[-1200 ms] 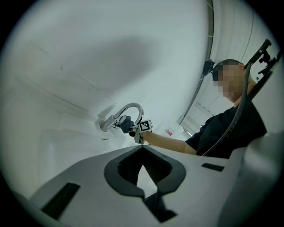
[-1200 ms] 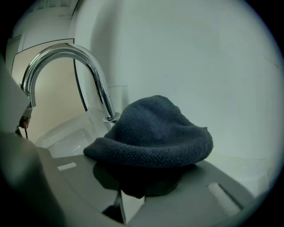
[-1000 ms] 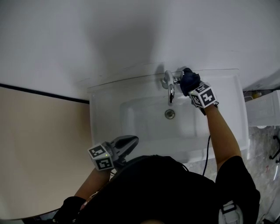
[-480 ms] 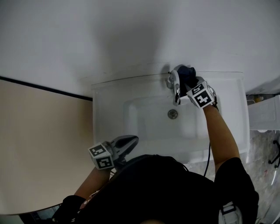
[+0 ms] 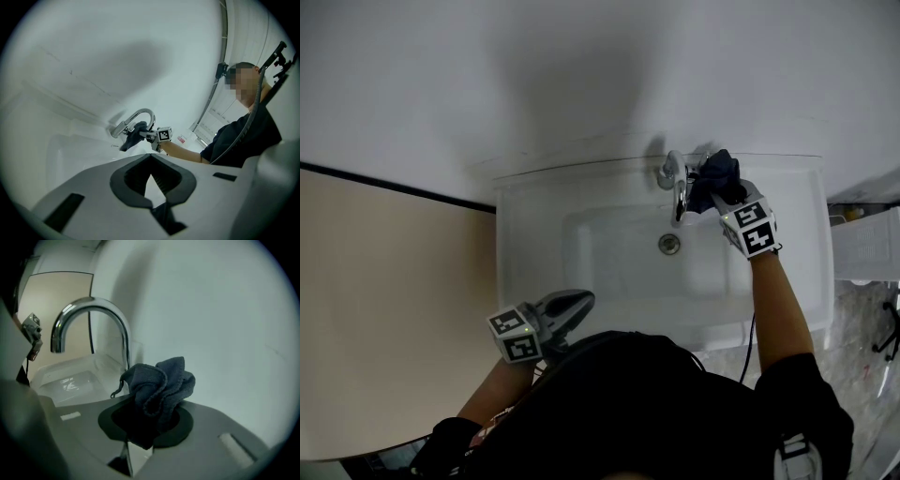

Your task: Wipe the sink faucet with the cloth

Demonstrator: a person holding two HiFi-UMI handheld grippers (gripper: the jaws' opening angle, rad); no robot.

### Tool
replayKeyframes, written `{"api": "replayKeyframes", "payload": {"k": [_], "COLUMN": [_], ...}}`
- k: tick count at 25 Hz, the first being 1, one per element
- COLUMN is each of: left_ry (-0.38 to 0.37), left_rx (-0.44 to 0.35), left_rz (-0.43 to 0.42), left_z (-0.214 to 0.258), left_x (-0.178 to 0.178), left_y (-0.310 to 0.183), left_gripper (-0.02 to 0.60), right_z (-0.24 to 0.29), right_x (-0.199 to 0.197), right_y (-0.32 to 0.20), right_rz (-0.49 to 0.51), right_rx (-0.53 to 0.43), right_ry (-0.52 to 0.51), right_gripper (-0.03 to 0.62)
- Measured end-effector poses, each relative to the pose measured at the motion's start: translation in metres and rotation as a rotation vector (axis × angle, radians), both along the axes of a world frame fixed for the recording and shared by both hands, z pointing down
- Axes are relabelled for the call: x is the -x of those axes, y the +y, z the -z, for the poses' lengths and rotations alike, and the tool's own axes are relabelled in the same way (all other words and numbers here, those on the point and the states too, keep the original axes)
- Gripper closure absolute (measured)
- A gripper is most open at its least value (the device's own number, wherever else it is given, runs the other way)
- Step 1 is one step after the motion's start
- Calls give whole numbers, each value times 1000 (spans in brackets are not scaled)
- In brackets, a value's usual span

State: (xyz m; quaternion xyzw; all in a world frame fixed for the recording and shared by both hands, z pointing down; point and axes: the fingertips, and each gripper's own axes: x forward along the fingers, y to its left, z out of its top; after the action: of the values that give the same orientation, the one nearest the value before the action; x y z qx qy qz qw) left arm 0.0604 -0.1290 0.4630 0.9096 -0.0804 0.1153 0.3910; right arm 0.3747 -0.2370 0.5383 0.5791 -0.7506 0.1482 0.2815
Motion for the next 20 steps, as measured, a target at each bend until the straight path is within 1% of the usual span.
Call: {"api": "replayKeyframes", "payload": {"k": [2,3,4,5,7,9,10,11,12,15,16,17,20], "left_ry": [0,0,-1,-2,-5,-4,-3,-2,-1,1,0,-1,1], "left_rx": [-3,-5,-6,-6,-8,-9,-10,-10,-9,-6,-4,-1,6], "left_rz": [-10,-15,-17,-16,-12,-6,-2,2,6,21,28,35,39], "left_z": [0,0,0,0,0,1,1,2,2,2,1,1,1], "left_x": [-5,-6,-8,-8,-7,-5,-4,-2,0,7,10,13,15], "left_y": [0,1,1,2,2,2,1,0,0,-3,-4,-4,-2], "left_gripper": [583,583,583,583,583,583,583,583,583,583,583,583,583], "right_z": [31,42,46,44,26,2,-9,-17,-22,-21,-20,-21,-31], "right_x": [25,33,37,37,28,17,12,8,4,0,1,4,14], "right_y": [-15,-24,-34,-44,-59,-65,-65,-64,-63,-62,-63,-64,-64], "right_rz": [74,106,129,143,156,164,166,165,161,143,140,143,177], "right_rx": [-83,-103,-102,-82,-3,85,121,147,156,134,136,146,171], "right_ry": [56,100,159,229,364,461,493,506,492,387,376,391,506], "right_gripper": [530,530,530,530,530,530,530,530,530,531,531,531,531]}}
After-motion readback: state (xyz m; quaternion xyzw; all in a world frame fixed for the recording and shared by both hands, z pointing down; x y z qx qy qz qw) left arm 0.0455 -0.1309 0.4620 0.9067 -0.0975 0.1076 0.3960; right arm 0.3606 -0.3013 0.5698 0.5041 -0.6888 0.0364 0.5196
